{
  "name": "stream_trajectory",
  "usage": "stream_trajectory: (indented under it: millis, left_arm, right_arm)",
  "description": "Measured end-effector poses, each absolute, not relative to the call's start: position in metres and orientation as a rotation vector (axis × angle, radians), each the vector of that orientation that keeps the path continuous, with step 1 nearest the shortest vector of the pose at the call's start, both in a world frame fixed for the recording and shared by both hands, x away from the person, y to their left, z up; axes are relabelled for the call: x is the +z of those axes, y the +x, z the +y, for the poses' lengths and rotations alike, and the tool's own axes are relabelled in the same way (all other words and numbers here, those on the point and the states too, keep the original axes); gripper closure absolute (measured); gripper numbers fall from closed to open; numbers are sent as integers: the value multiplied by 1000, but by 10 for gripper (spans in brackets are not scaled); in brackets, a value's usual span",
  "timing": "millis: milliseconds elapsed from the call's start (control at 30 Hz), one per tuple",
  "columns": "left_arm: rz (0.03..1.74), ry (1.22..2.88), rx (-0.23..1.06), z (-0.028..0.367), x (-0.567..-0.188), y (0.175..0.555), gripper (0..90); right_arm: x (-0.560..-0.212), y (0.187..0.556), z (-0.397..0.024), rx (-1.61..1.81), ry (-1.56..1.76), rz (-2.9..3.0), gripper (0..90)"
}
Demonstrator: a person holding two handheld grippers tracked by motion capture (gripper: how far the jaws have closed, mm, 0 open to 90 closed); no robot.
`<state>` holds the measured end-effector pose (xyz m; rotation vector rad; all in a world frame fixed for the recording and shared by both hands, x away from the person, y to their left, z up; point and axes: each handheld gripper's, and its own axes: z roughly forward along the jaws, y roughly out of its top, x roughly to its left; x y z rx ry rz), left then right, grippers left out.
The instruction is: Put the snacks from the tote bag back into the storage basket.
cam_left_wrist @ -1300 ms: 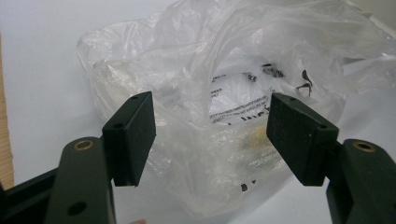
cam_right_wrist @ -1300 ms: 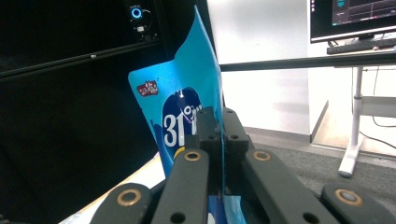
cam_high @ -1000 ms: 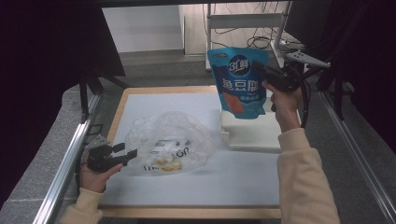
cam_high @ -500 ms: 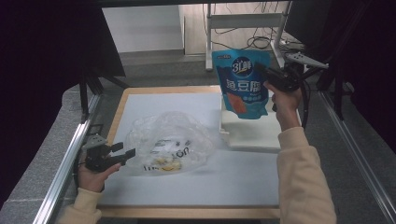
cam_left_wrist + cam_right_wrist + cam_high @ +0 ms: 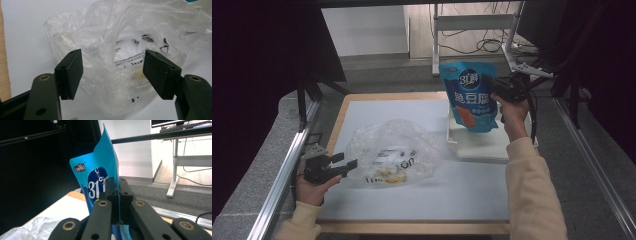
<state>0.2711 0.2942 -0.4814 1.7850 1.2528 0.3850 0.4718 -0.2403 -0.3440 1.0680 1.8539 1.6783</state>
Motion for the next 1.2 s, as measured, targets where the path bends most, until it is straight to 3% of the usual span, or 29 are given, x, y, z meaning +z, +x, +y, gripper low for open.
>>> stream_trajectory:
  millis: [1200]
  left_arm:
    - [1254,1801,400,294,-481,276,330]
  right_arm:
    - [-365,488,-270,1502,1071,1914,869]
